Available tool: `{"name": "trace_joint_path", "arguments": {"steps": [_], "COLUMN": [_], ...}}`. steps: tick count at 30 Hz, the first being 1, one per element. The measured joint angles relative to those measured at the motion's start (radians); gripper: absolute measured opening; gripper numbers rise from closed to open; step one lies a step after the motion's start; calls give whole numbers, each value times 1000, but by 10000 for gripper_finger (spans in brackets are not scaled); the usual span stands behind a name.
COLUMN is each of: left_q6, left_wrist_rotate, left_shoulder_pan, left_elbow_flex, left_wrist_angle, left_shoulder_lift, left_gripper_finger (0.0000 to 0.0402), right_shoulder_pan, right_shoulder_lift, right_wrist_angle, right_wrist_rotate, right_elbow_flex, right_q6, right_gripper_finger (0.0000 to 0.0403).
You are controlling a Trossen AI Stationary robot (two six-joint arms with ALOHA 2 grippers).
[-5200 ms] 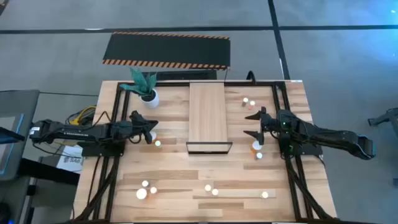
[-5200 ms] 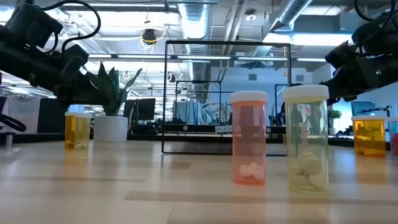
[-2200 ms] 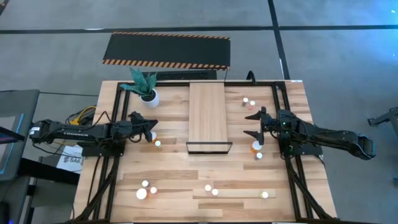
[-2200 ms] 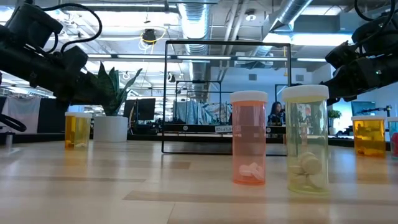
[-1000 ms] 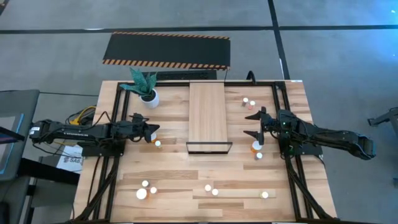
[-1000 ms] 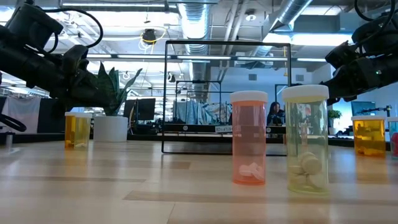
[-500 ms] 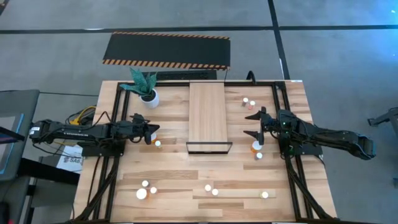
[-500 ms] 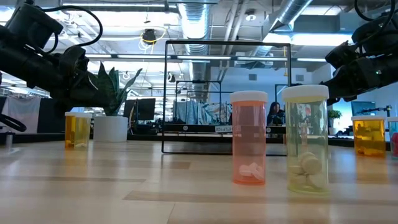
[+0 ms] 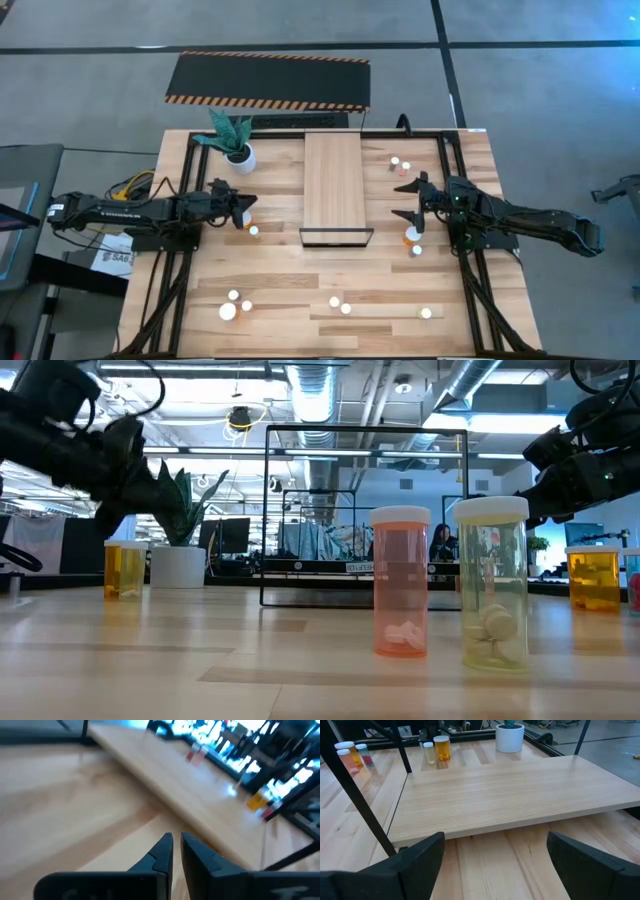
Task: Pick and place medicine bottles onto shelf by color
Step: Put the top left large orange pill bottle on the shelf
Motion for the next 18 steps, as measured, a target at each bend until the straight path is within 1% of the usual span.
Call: {"name": "trace_joint_path", "arguments": {"steps": [5, 8, 11, 15, 18], "left_q6": [17, -10, -84, -157, -209], "left_wrist_rotate": [-39, -61, -98, -171, -181], "left_shoulder_pan": [-7, -20, -40, -64, -64], "left_elbow_flex": [113, 195, 285, 405, 489], "left_wrist_angle": [-100, -230, -378, -548, -657], "left_shoulder_lift": [27, 82, 172, 331, 454], "left_gripper_finger": [23, 23, 23, 22, 22], "right_shoulder_pan": [0, 0, 0, 0, 0], "right_shoulder_lift": [0, 0, 0, 0, 0], "right_wrist_angle": [0, 0, 0, 0, 0], "right_wrist_rotate": [0, 0, 0, 0, 0], "right_elbow_flex": [0, 0, 0, 0, 0], "right_q6": [0, 0, 0, 0, 0], "right_gripper_finger": [374, 374, 374, 374, 374]}}
